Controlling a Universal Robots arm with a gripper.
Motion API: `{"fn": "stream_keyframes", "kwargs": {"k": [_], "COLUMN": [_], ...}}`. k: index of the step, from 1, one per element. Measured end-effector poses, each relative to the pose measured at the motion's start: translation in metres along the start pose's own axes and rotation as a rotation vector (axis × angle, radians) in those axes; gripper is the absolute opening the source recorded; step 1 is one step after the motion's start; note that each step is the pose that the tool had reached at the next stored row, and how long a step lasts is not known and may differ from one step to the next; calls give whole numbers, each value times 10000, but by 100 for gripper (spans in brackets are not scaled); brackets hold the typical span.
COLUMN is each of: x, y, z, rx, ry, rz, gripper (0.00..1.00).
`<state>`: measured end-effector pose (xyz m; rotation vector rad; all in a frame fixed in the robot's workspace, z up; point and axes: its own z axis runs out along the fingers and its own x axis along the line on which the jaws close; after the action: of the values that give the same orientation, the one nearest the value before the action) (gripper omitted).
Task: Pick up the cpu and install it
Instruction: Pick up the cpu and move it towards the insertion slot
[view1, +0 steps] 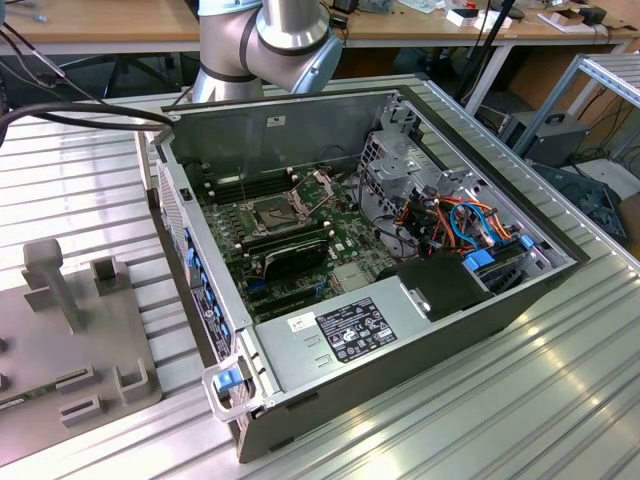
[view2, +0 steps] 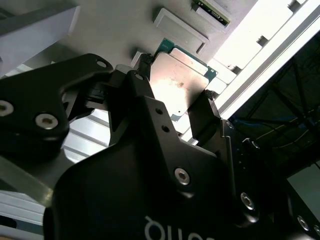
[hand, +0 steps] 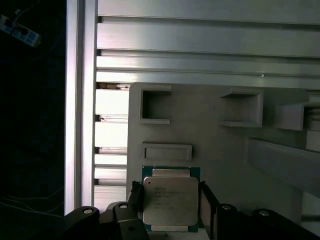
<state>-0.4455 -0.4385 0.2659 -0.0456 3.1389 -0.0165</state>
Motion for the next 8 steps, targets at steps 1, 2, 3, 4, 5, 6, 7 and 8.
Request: {"fn": "stream_keyframes", "kwargs": {"k": [1, 2, 3, 4, 5, 6, 7, 8], "x": [0, 0, 0, 0, 0, 0, 0, 0], "y": [0, 0, 0, 0, 0, 0, -1, -1], "z": [-5, -13, -19, -30, -37, -44, -51, -58], "rx": [-1, 1, 1, 0, 0, -1, -1, 0], "ry": [0, 1, 0, -1, 0, -1, -1, -1], "rz": [0, 0, 0, 0, 0, 0, 0, 0], "gripper": [55, 55, 55, 55, 55, 55, 55, 55]}}
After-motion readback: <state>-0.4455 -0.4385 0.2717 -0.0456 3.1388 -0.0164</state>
